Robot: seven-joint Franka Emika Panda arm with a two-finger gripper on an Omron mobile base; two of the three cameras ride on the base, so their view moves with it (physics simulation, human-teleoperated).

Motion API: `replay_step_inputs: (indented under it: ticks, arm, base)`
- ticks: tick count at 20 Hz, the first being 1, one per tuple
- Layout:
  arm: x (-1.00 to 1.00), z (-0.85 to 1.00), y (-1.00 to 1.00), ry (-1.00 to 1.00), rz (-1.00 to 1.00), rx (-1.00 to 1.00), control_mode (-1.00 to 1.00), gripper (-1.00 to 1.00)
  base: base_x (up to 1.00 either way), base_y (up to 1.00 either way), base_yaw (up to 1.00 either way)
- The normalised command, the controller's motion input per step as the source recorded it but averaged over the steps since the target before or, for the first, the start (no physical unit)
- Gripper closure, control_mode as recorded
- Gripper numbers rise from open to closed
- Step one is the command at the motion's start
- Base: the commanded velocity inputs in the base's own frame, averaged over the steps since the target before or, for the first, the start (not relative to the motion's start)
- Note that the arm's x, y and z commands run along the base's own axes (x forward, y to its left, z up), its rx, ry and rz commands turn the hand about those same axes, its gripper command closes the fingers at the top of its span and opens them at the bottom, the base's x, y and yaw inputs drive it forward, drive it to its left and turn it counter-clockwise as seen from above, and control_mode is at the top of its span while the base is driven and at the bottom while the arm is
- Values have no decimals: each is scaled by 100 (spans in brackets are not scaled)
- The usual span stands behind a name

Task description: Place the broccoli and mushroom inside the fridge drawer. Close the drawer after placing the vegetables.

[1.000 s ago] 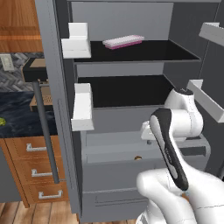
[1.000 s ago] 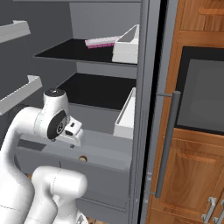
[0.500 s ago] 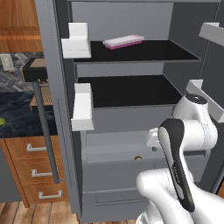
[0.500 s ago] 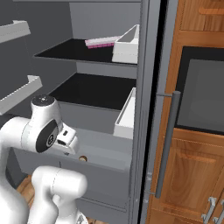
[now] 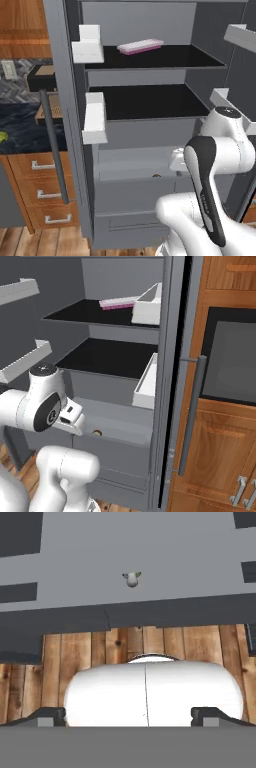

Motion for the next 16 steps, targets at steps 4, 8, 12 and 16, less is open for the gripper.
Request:
replay_step_inputs:
  ticks: [4,8,12,16]
  arm:
    - [0,0,0,0,0,0,100,-100]
    - [0,0,0,0,0,0,100,-100]
    - [0,0,0,0,0,0,100,-100]
    - [0,0,0,0,0,0,100,-100]
  base:
    - [-100,44,-1]
    - [-100,77,0]
    - [-58,100,0]
    - [-3,100,1]
